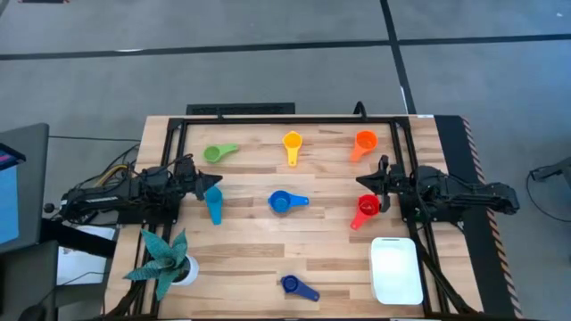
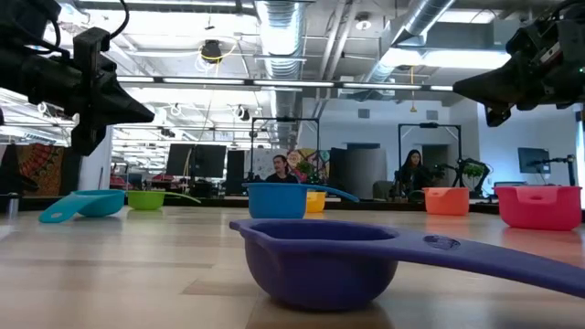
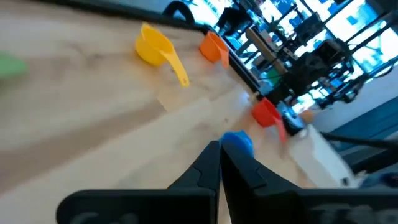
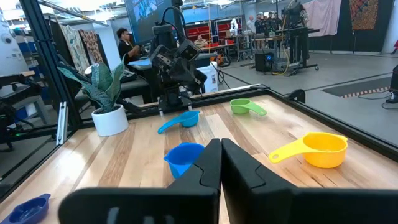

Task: Nest measuring cups in basket
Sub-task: Stack the red measuring cup on the orange measuring cup

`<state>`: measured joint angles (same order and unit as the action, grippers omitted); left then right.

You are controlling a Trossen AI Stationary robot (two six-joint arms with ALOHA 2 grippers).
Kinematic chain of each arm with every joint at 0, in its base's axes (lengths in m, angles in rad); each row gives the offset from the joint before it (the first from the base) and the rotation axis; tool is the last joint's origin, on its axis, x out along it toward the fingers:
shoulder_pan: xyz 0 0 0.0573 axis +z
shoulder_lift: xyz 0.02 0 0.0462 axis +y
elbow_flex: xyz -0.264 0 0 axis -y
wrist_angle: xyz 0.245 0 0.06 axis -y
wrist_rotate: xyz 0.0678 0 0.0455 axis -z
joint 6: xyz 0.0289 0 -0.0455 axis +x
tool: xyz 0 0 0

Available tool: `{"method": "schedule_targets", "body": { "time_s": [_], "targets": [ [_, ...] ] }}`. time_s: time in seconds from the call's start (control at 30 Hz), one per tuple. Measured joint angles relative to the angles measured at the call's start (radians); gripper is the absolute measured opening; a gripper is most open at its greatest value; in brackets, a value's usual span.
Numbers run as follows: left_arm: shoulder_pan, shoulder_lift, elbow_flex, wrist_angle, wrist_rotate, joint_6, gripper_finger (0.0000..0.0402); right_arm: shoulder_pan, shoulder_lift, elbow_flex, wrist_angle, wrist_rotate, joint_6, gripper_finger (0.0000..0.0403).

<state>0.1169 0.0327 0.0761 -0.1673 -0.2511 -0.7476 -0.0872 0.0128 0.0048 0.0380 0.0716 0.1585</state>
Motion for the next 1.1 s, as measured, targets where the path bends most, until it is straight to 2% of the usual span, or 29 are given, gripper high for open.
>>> {"method": "schedule_targets", "body": {
  "time_s": [0.1,0.27,0.43,0.53,0.7,0.83,0.97,1.1],
  "targets": [
    [0.0,0.0,0.0,0.003,-0.024,0.046,0.0,0.0,0.0,0.0,0.0,0.0,0.0,0.0033],
    [0.0,0.0,-0.003,0.046,-0.126,0.054,0.0,0.0,0.0,0.0,0.001,0.001,0.0,0.0037],
    [0.001,0.0,-0.003,0.056,-0.284,0.23,0.0,0.0,0.0,0.0,0.05,0.006,0.002,0.0033],
    [0.0,0.0,-0.003,0.057,-0.267,0.267,0.0,0.0,0.0,0.0,0.084,0.006,0.002,0.003],
    [0.0,0.0,-0.003,0.051,-0.148,0.311,0.0,-0.001,0.0,0.0,0.128,0.013,0.062,0.0027],
    [0.0,0.0,-0.002,0.047,-0.164,0.309,0.0,0.0,0.0,0.005,0.129,0.013,0.095,0.0033],
    [0.0,0.0,-0.002,0.032,-0.264,0.298,0.0,-0.001,0.0,0.036,0.127,0.019,0.033,0.0048],
    [0.0,0.0,-0.001,0.026,-0.402,0.298,0.0,-0.001,0.002,0.07,0.124,0.128,0.02,0.0071]
  ]
}}
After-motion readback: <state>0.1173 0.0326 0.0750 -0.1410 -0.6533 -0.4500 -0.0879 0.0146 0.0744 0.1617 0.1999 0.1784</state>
